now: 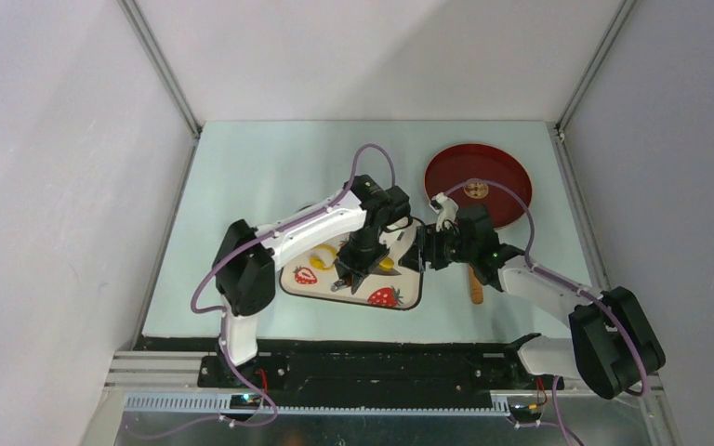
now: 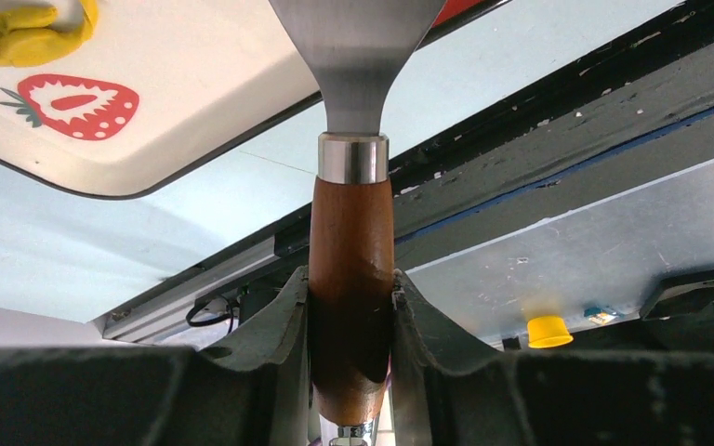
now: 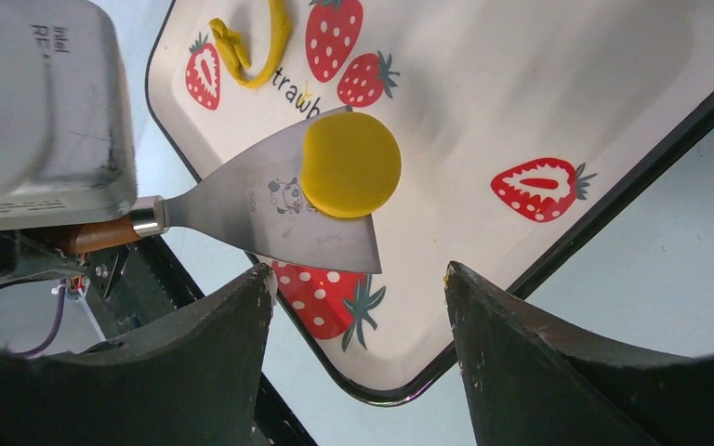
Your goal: Roll out the dumpling wrappers from the dough
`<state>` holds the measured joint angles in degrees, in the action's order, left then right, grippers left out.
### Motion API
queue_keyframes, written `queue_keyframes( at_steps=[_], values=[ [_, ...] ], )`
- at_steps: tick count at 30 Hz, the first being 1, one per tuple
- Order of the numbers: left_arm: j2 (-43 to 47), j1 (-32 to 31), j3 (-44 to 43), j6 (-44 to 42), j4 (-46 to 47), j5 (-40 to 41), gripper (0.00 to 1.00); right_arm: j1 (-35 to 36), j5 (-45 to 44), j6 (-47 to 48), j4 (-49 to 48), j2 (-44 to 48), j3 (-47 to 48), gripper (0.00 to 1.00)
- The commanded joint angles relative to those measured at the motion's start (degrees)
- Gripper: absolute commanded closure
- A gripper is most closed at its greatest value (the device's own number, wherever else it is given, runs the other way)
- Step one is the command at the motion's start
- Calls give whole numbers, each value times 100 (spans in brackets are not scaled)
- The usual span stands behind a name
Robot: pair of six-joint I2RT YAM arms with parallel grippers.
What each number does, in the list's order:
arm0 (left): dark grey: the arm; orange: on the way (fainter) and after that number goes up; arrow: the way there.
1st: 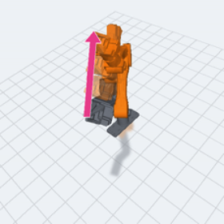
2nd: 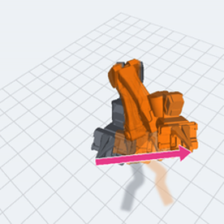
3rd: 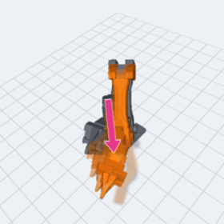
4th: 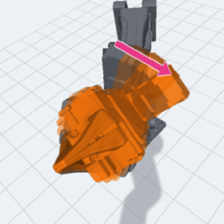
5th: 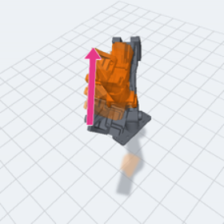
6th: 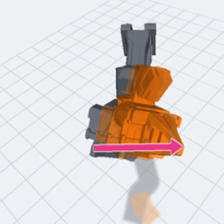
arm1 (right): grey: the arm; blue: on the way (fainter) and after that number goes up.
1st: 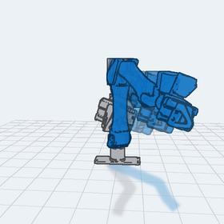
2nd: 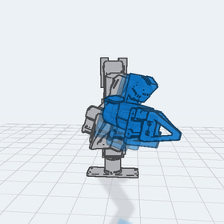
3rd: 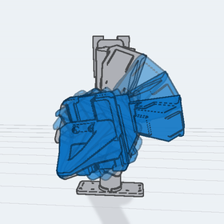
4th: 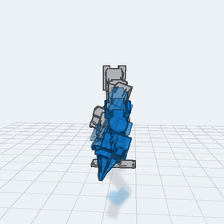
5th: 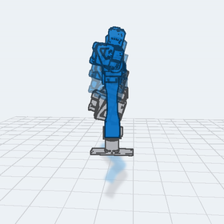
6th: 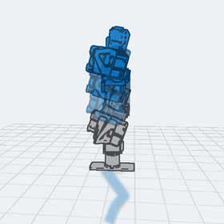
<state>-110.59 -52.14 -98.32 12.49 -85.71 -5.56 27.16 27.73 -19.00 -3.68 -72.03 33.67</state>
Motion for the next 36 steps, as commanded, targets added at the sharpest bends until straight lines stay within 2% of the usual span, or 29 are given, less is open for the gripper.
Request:
queue_keyframes(
  at_steps=[1, 9, 18, 36],
  values=[
    [366, 2, -5, 10, -24, 10, 100, 48, 79, 41, -142, -157, 210, 28],
    [536, 18, 73, 16, 84, -118, 100, 282, 87, 135, -545, -436, 210, 29],
    [820, 32, -186, 25, 215, -674, 100, 465, -198, 157, -714, -293, 184, 28],
    [1094, 152, 87, 67, 266, -578, 100, 466, -633, 191, -817, -950, 269, 28]
  ],
)
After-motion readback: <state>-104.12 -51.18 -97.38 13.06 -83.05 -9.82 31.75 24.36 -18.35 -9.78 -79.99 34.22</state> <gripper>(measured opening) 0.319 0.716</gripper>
